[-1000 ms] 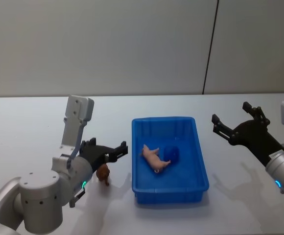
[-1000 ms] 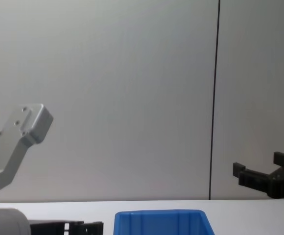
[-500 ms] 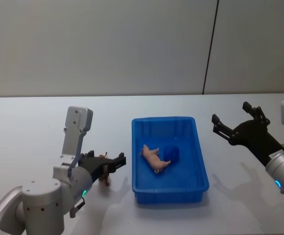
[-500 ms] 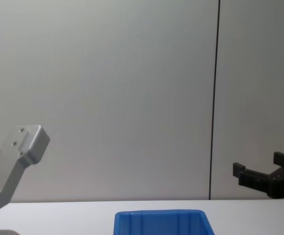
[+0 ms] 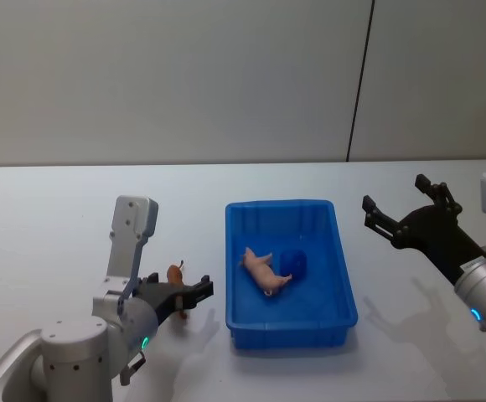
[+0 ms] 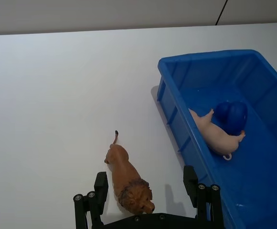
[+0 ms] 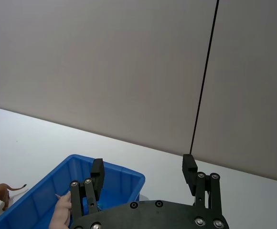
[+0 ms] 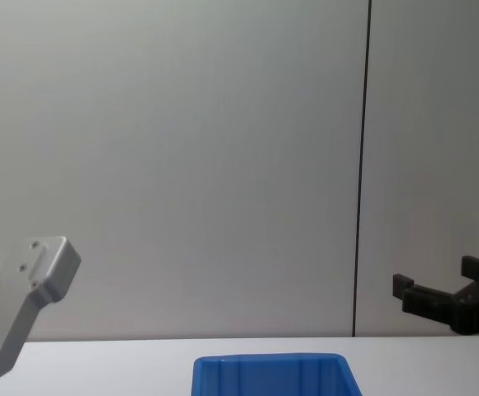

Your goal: Pick up the two dolls from the table and place them into the box.

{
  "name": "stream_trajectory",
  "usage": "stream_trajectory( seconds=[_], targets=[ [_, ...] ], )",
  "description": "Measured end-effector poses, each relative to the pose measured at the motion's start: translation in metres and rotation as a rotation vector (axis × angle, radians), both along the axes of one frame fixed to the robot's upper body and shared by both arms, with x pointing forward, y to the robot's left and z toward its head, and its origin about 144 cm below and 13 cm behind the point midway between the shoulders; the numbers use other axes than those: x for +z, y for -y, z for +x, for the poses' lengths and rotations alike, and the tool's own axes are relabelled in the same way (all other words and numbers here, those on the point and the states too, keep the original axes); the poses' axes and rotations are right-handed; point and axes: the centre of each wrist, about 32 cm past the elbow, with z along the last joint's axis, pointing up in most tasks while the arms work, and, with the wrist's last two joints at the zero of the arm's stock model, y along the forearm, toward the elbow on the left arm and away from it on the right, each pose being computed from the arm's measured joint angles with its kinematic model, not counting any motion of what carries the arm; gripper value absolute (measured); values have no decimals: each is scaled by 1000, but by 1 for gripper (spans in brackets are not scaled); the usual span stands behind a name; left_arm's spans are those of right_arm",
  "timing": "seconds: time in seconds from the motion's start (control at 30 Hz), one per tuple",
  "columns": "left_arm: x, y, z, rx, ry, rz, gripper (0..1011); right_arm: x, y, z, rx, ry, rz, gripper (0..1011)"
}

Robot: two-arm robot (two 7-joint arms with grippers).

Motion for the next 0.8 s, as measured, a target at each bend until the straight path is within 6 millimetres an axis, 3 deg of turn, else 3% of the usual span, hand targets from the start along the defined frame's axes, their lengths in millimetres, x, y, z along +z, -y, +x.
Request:
stream_trajectory(
  seconds=[0.37,0.67,0.8],
  targets=[
    [-8,1,0,15,-30,5,994,0,0,0,0,0,0,1001],
    [-12,2,4,17,-40,12,782,0,0,0,0,0,0,1001],
    [-13,3,5,15,-40,17,627,0,0,0,0,0,0,1001]
  ],
)
